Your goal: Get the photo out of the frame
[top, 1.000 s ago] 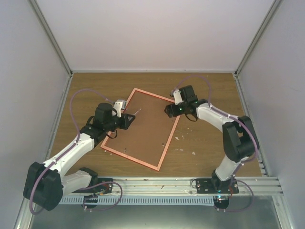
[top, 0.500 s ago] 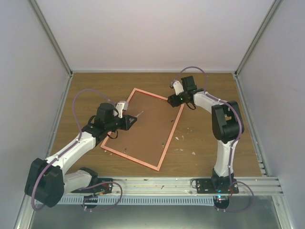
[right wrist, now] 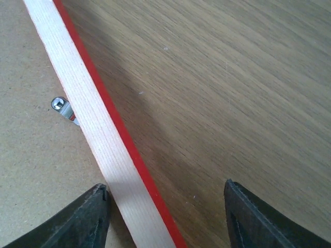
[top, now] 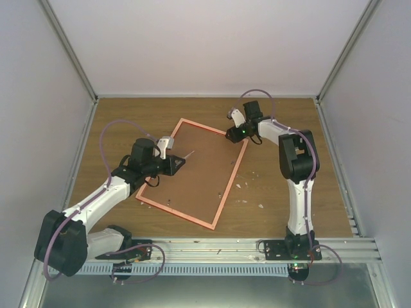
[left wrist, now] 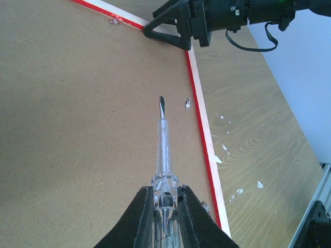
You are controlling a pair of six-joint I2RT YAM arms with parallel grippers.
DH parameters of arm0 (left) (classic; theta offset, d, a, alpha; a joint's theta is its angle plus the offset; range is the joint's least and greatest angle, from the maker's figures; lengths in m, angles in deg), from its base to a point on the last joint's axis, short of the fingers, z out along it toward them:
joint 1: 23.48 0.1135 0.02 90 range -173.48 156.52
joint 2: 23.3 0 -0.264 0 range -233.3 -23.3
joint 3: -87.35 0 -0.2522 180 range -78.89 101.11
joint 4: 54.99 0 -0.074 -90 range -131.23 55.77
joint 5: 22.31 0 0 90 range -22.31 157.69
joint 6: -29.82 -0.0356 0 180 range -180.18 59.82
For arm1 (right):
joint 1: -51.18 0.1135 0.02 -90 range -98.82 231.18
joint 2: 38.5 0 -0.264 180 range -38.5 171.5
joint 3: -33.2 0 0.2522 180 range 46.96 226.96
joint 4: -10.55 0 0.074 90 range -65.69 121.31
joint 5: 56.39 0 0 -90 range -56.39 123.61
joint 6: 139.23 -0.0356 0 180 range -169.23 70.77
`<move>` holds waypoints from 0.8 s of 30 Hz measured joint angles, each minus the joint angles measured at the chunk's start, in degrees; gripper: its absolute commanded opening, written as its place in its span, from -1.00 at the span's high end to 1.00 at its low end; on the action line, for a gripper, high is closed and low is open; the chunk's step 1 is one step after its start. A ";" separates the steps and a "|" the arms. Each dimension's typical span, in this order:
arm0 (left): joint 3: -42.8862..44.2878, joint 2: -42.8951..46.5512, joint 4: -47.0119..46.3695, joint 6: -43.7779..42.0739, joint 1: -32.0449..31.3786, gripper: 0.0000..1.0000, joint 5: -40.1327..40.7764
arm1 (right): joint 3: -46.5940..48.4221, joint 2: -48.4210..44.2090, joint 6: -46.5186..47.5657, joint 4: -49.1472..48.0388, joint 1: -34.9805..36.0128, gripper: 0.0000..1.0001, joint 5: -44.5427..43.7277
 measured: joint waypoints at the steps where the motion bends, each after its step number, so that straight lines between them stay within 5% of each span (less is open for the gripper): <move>1: 0.00 -0.02 0.00 0.00 0.00 1.00 -0.07 | 0.31 0.17 0.22 0.17 -0.07 -0.10 0.20; 24: 0.00 -0.26 0.00 0.04 0.00 1.00 -1.31 | -2.27 -2.29 -3.74 3.21 -3.37 0.69 0.57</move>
